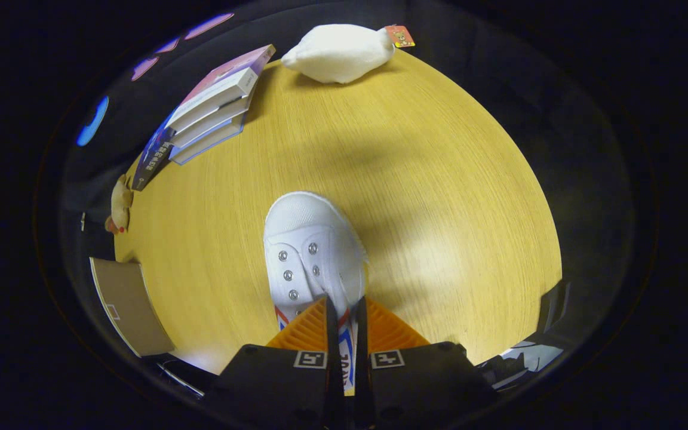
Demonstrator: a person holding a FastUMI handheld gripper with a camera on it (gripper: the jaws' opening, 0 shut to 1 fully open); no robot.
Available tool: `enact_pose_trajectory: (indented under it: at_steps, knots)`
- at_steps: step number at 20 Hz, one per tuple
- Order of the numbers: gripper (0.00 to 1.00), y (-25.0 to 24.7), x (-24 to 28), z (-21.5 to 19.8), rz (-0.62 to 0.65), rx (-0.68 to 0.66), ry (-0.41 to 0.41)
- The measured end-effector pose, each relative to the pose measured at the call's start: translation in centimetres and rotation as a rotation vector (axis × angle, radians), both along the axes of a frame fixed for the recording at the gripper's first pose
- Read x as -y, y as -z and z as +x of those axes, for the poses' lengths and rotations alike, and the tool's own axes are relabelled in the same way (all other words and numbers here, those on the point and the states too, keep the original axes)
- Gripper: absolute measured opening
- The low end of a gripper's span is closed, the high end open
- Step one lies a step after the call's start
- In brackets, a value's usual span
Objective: Open the storage box then place both shoes into the box .Put the left shoe in first, then the right shoe, with the right side of both shoes facing outward in a uniform manner.
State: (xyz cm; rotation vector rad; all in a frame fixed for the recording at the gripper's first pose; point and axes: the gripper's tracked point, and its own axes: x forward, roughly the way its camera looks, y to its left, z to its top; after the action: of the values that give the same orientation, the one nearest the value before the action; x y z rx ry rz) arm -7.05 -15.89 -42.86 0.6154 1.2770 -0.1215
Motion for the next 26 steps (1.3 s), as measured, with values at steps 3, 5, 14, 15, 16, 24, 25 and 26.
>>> enact_pose_trajectory:
  at_steps: [3, 5, 14, 15, 16, 24, 25, 26]
  knots:
    - [0.12, -2.8, -1.6, 0.0, 0.043, 0.046, 0.028]
    - [0.12, -5.0, -3.3, 0.4, 0.072, 0.082, 0.033]
    - [0.12, -20.2, -13.7, 3.8, 0.2, 0.31, -0.054]
    - [0.12, -21.8, -15.0, 4.3, 0.219, 0.331, -0.068]
    - [0.12, -23.5, -16.5, 4.6, 0.241, 0.352, -0.081]
    - [0.11, -34.2, -30.0, 3.9, 0.377, 0.441, -0.243]
    - [0.11, -34.8, -31.9, 4.1, 0.399, 0.437, -0.257]
    - [0.11, -35.3, -33.8, 4.2, 0.419, 0.431, -0.273]
